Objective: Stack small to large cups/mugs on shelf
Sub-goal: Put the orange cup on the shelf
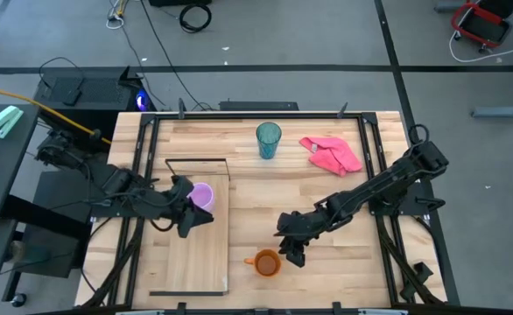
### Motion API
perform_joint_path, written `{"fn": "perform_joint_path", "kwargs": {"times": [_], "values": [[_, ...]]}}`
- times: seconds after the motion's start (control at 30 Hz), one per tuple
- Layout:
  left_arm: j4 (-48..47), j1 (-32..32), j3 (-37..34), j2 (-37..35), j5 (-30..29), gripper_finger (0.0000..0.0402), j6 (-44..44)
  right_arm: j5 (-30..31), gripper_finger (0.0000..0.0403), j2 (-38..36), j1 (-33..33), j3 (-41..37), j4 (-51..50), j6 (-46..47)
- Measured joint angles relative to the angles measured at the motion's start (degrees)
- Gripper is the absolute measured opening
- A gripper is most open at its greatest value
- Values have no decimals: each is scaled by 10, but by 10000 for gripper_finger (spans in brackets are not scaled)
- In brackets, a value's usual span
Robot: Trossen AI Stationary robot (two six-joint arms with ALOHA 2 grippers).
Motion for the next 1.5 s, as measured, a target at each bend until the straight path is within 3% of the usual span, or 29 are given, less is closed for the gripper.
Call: {"fn": "perform_joint_path", "kwargs": {"times": [0.27, 0.47, 0.6, 0.8, 1.13, 1.5], "values": [[0, -8, 0, 0, -15, 97, 0, -1, 119, 2, 35, 0, -5, 0], [0, -8, 0, 0, -23, 90, 0, 79, 119, 12, 98, -1, -52, -4], [5, -8, 0, 0, -23, 91, 0, 116, 119, 48, 118, -1, -3, 5], [43, -9, 1, 9, -23, 95, 11, 110, 119, 111, 122, -1, 28, 34], [71, -35, 1, 56, -23, 85, 11, 103, 118, 150, 101, -1, 151, 25], [73, -57, 0, 140, -23, 82, -92, 103, 118, 156, 62, -1, 174, 26]]}}
